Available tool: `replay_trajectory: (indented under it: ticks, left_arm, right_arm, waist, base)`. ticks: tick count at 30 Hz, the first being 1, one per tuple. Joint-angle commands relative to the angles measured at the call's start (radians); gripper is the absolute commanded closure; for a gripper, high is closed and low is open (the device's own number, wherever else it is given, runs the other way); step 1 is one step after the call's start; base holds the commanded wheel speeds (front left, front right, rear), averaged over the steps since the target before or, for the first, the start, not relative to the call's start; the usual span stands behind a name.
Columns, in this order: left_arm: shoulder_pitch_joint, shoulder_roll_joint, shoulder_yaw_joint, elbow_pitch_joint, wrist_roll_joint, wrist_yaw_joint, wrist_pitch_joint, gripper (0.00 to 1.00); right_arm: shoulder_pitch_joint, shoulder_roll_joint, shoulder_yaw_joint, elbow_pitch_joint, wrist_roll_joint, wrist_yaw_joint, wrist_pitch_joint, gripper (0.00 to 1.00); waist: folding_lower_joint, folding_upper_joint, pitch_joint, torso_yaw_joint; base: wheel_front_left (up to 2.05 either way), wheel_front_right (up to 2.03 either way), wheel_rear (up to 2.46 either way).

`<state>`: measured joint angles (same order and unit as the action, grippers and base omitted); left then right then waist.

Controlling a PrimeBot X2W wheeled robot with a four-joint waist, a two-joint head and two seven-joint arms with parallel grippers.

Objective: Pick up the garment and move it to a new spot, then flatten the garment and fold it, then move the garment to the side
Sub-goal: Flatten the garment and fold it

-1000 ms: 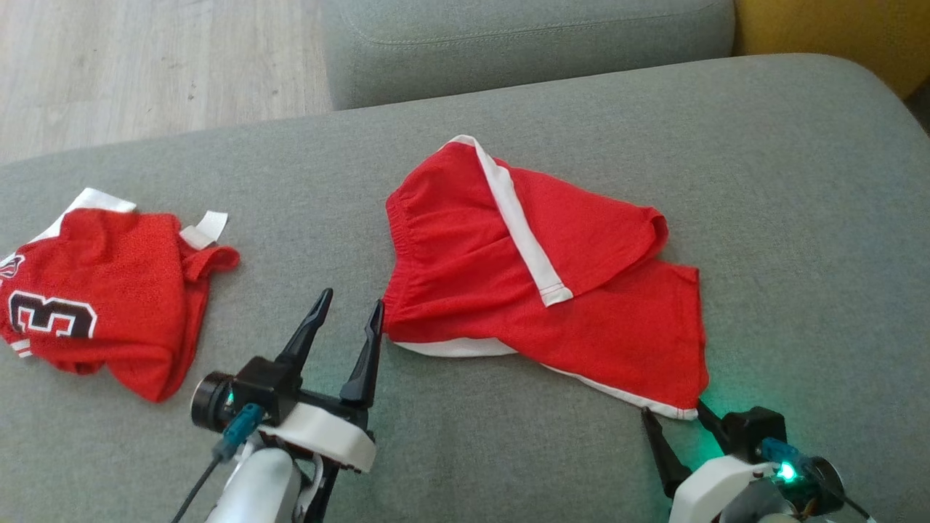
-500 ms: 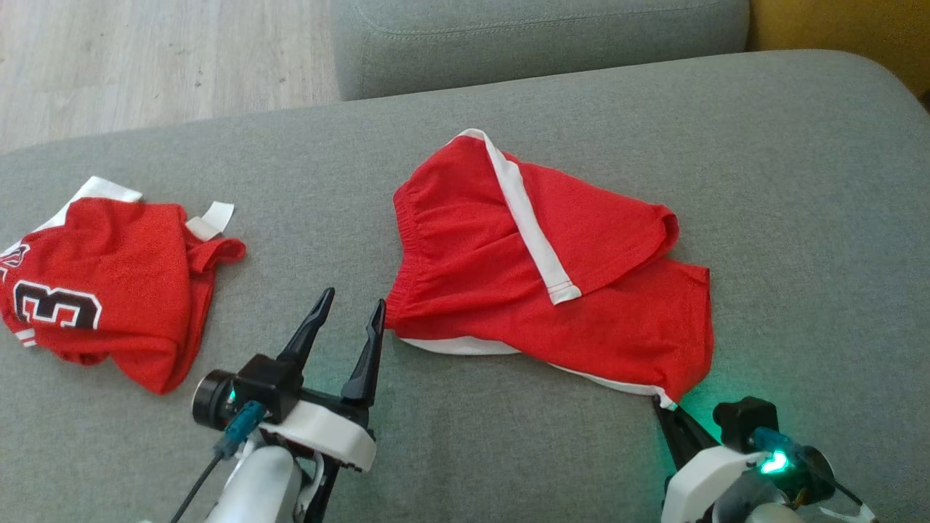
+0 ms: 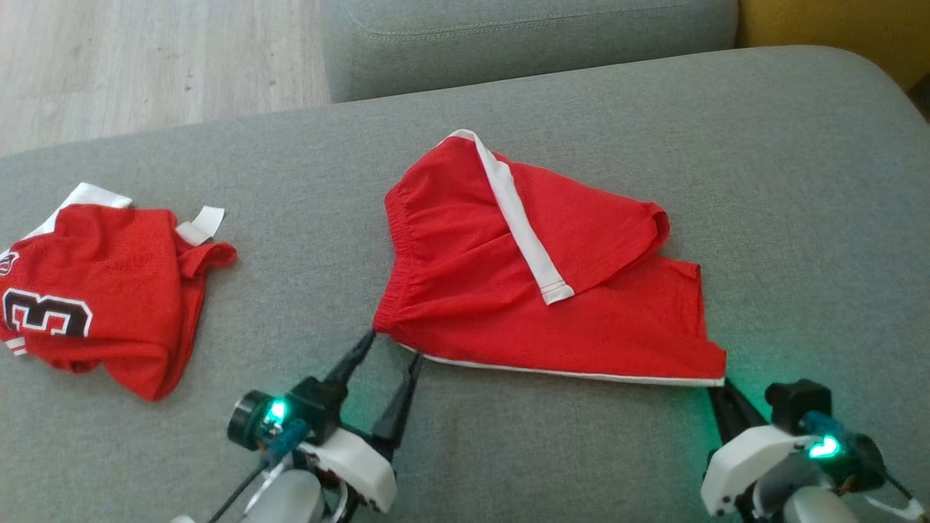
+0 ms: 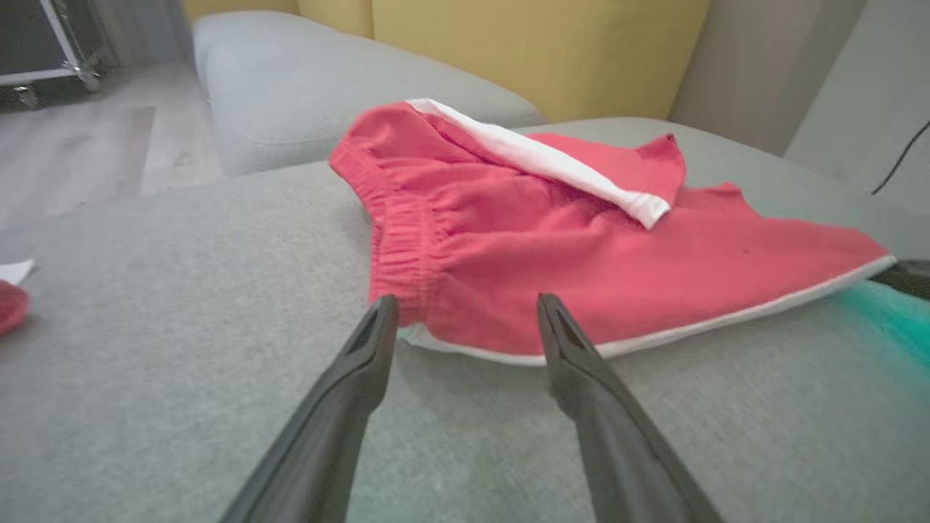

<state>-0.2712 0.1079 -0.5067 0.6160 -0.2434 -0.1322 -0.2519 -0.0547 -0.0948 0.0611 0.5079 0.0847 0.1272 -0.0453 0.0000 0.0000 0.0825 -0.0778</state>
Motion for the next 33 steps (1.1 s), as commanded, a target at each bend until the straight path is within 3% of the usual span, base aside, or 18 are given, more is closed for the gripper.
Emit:
replay_trajectory:
  ticks: [1, 5, 13, 33]
  left_arm:
    - [-0.057, 0.022, 0.024, -0.020, -0.009, 0.002, -0.006, 0.00]
    - [-0.089, 0.049, -0.037, 0.028, -0.040, 0.002, -0.001, 0.00]
    - [-0.132, 0.059, -0.067, 0.077, -0.073, 0.002, -0.007, 0.00]
    - [-0.236, 0.089, -0.265, 0.135, -0.163, 0.002, -0.009, 0.00]
  right_arm:
    - [-0.042, -0.010, 0.016, -0.033, -0.007, 0.003, -0.016, 1.00]
    - [-0.053, -0.001, -0.017, -0.050, -0.025, 0.003, -0.023, 1.00]
    - [-0.063, 0.012, -0.079, -0.064, -0.061, 0.003, -0.043, 1.00]
    - [-0.092, 0.029, -0.081, -0.060, -0.082, 0.003, -0.050, 1.00]
  waist:
    - [0.0000, 0.0000, 0.001, -0.002]
    - [0.0000, 0.0000, 0.006, -0.009]
    - [0.0000, 0.0000, 0.023, -0.015]
    - [0.0000, 0.0000, 0.055, -0.032]
  base:
    - [0.00, 0.00, 0.00]
    - [0.00, 0.00, 0.00]
    - [0.00, 0.00, 0.00]
    - [0.00, 0.00, 0.00]
